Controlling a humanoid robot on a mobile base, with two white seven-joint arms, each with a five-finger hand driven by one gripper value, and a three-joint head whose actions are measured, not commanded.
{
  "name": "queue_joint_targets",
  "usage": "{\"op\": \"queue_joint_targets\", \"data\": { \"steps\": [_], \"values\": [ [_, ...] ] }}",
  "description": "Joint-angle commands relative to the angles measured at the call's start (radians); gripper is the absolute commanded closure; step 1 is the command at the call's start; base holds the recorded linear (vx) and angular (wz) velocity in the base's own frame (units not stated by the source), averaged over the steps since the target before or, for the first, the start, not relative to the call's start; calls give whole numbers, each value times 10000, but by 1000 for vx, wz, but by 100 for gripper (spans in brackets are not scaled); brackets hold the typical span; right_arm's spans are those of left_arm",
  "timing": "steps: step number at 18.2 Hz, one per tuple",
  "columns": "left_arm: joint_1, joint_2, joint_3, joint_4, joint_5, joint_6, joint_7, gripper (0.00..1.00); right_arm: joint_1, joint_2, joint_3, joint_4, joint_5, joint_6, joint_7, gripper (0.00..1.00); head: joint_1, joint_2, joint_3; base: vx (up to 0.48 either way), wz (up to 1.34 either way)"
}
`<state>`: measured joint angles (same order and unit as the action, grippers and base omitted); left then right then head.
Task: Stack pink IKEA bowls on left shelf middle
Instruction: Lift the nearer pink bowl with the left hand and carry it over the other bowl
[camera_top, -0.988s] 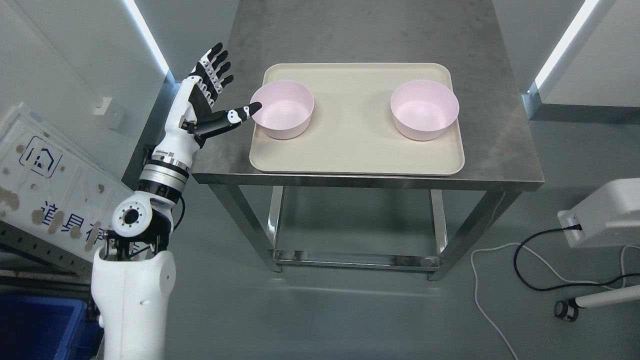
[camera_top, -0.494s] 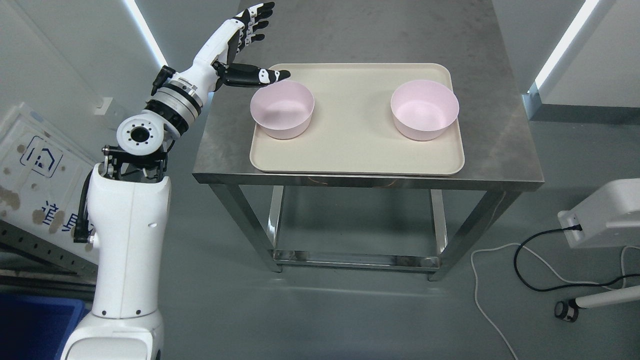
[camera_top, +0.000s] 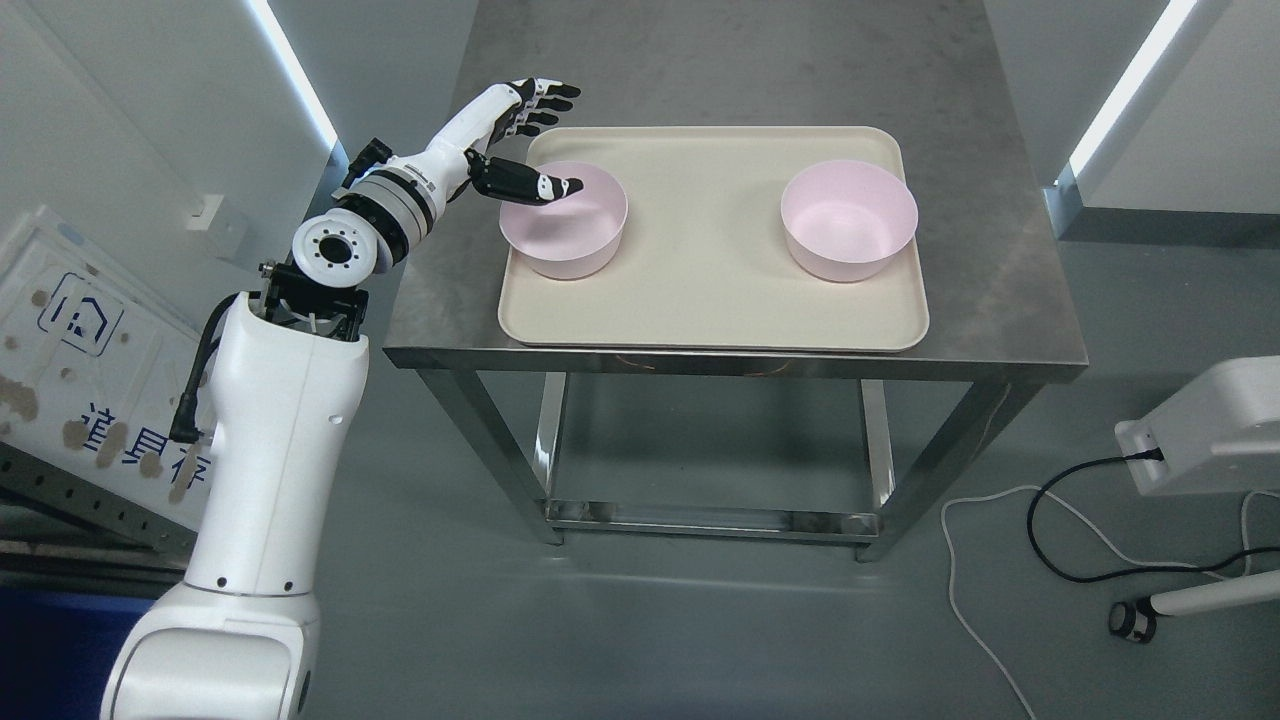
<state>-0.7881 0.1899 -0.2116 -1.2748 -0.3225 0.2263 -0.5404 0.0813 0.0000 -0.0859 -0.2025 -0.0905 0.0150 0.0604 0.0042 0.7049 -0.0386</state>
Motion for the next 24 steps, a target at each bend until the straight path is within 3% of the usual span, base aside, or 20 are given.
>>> {"op": "queue_joint_targets", "data": {
  "steps": [1,12,21,24],
  "values": [
    [-141,111,-707,1228,-288,-84,-241,36,0,-175,0,0,0,3,-5,0,0,0,0,0,0],
    [-586,-89,-1243,1457,-2081,-896,-241,58,0,-175,0,0,0,3,10,0,0,0,0,-1,-4],
    [-663,-150,-1106,1779,-2635,-2921,-180,98,0,-175,0,0,0,3,10,0,0,0,0,0,0],
    [-709,-409,-525,1795,-2620,-3060,-164,99,0,-175,0,0,0,3,-5,0,0,0,0,0,0]
  ]
}}
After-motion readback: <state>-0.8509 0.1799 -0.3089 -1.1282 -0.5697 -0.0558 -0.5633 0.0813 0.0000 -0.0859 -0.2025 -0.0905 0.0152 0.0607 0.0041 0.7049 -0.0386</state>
